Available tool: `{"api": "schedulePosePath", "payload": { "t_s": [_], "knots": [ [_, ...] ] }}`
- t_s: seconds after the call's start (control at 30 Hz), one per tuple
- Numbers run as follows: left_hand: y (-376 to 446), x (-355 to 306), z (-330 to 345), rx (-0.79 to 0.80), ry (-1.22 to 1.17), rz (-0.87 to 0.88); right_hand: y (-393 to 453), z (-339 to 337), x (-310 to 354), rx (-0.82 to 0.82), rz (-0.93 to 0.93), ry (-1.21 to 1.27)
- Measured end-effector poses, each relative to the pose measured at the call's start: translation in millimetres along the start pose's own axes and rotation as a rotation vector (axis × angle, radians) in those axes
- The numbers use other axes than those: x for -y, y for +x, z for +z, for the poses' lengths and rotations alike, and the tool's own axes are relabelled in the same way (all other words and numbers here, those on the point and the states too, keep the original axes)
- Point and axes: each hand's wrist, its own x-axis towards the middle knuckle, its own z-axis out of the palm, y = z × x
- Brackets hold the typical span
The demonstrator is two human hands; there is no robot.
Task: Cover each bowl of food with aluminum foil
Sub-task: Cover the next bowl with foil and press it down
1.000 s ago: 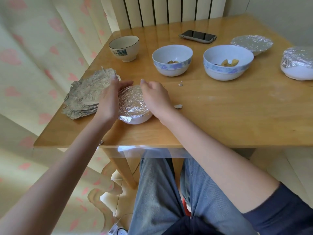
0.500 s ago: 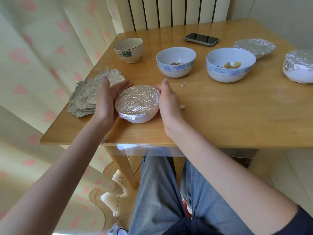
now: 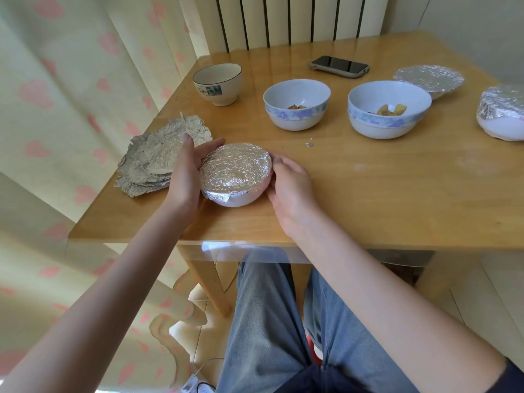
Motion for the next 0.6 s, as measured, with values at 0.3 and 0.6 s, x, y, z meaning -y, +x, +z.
{"api": "schedulePosePath", "payload": {
  "t_s": [0.3,0.6],
  "knots": [
    [-0.4,0.6,2.8,-0.030,0.007,-0.009,2.3,7.7,-5.4,-0.040,0.042,0.057],
    [-2.5,-0.4,1.6,-0.022,0.036,-0.003,0.8,7.5,-2.5,-0.056,0.063,0.099]
  ]
}}
